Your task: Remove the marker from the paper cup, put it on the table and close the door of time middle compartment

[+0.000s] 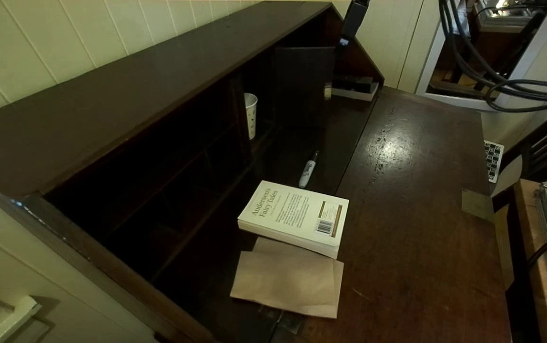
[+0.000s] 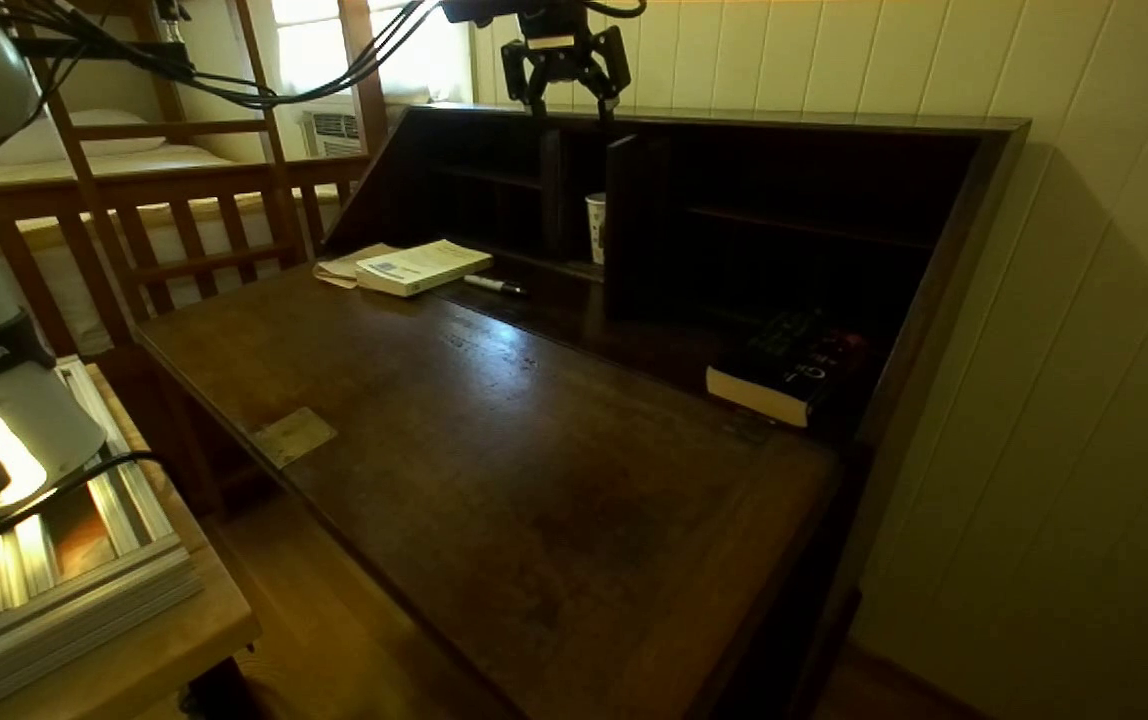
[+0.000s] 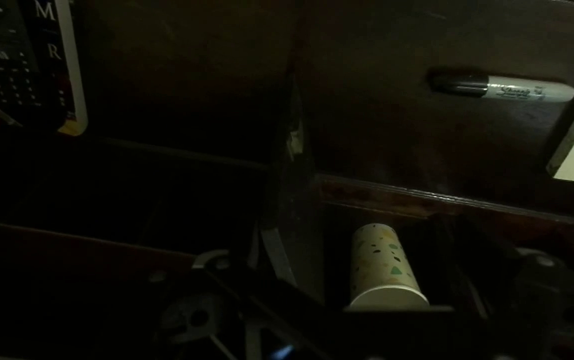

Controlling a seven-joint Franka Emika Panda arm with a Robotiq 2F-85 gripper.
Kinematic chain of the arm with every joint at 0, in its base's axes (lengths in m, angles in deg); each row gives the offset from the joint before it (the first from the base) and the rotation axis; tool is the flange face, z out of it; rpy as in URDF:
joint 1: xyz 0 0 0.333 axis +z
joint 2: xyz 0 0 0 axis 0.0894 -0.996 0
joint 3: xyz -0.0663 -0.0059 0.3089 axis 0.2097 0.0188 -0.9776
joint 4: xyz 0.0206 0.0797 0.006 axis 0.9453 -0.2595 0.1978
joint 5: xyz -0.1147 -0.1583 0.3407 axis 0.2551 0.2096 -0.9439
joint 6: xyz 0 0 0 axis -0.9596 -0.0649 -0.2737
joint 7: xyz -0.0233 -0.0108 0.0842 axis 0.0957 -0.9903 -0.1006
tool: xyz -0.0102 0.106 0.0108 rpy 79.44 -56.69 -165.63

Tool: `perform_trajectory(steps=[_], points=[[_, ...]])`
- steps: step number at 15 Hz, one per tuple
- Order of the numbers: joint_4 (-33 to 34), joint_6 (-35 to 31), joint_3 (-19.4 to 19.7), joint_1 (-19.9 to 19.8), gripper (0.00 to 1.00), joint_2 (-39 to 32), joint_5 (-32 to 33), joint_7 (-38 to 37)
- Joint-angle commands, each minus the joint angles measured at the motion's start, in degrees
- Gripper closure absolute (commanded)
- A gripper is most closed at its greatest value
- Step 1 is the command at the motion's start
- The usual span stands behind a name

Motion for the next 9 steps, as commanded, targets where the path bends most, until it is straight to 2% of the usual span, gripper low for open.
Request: perform_trajectory(steps=[1,2,3,4,9], points=[[0.1,-1.4,-4.3,-4.2,0.0,1.6,-3.1,3.8],[-0.2,-3.2,-13.4,-12.1,0.0,7.6,5.3,-1.6],[0.4,-1.8,-8.0,-7.9,0.0,0.4,-4.2,4.9],[0.5,-1.8,-10.4,-10.3,0.0,0.2,-5.9,6.0],[2.3,-0.2,-14.9,-16.2,0.0,-3.5,-15.5,13.8]])
